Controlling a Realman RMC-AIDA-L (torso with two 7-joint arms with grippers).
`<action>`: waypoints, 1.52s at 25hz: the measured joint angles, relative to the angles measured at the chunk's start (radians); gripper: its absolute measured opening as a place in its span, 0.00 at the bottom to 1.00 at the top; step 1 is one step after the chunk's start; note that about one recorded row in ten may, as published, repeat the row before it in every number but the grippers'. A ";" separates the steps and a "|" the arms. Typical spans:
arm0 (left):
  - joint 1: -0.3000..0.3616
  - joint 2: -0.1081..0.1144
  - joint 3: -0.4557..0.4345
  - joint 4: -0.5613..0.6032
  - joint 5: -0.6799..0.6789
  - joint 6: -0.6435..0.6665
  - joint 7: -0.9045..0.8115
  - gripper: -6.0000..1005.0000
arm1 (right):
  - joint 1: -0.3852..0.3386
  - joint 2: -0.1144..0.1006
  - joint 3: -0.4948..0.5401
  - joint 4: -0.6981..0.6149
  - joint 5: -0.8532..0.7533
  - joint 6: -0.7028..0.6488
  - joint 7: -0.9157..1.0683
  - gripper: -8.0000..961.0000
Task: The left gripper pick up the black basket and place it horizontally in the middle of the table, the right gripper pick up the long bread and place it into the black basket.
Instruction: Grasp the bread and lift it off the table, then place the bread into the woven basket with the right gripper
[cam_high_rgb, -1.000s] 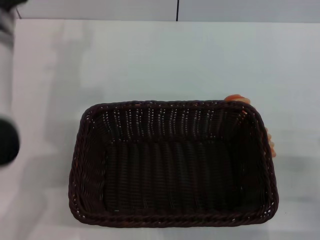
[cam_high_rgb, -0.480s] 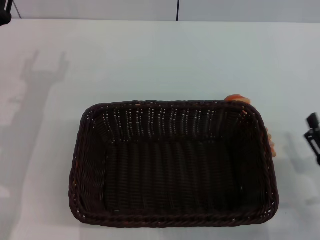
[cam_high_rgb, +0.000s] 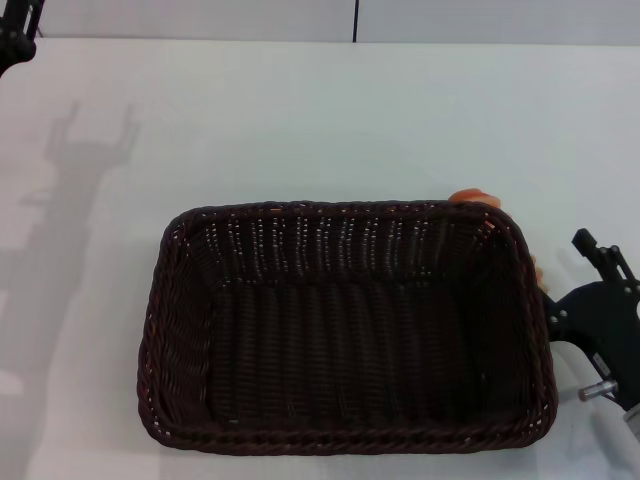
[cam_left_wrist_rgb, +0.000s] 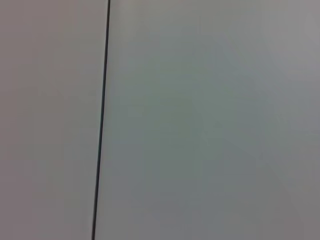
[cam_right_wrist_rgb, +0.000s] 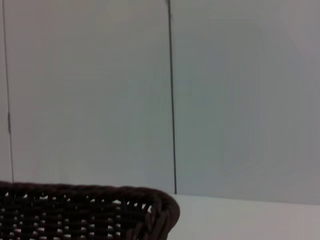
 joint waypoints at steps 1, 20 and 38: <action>-0.003 0.000 0.002 -0.004 -0.002 -0.002 0.011 0.72 | 0.003 0.001 0.001 0.000 0.000 0.011 0.000 0.88; -0.022 0.000 0.053 -0.011 -0.006 -0.033 0.066 0.72 | 0.067 0.001 0.013 0.001 -0.077 0.198 -0.002 0.86; -0.023 0.000 0.066 -0.009 -0.008 -0.049 0.070 0.72 | -0.160 -0.005 0.135 -0.014 -0.206 -0.540 -0.006 0.54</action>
